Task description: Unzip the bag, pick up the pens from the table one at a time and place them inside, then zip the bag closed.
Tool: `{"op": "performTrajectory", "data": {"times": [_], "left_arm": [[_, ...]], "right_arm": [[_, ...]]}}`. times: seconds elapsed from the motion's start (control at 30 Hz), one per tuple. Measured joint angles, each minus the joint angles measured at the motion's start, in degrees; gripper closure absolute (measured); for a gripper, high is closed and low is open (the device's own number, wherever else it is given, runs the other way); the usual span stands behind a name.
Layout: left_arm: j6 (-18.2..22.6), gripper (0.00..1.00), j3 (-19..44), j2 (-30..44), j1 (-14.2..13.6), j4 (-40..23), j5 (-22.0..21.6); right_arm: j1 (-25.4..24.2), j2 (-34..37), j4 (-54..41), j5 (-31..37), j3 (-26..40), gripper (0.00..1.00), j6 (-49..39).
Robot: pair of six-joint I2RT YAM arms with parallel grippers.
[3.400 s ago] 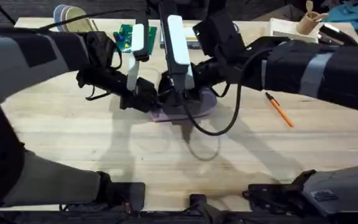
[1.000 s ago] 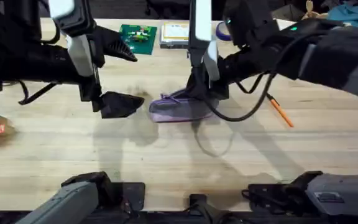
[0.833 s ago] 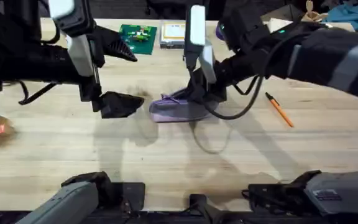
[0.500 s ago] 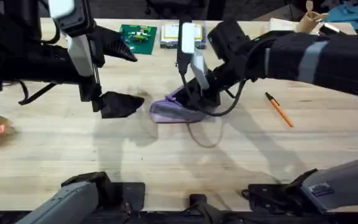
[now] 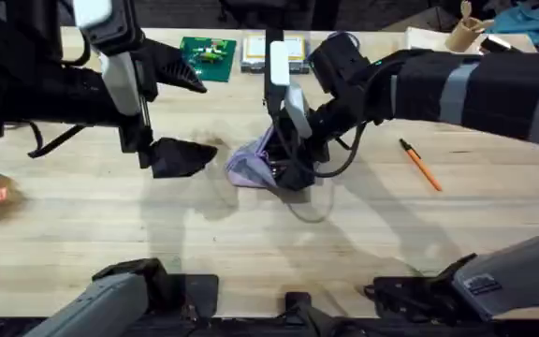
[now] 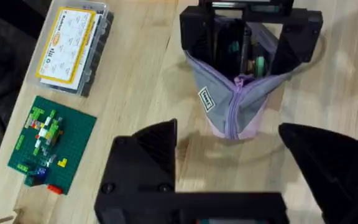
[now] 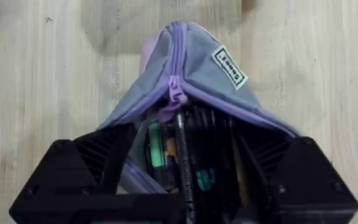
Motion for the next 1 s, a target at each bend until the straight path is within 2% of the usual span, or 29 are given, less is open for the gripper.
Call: {"op": "performTrajectory", "data": {"times": [0.67, 1.0], "left_arm": [[0.0, 0.007, 0.0, 0.0, 0.0, 0.0, 0.0], [0.0, 0.007, 0.0, 0.0, -0.01, 0.02, 0.0]], "right_arm": [[0.0, -1.28, 0.83, 0.46, 0.0, 0.008, 0.0], [-0.97, -16.83, -3.35, 1.81, 0.0, 0.005, 0.0]]}}
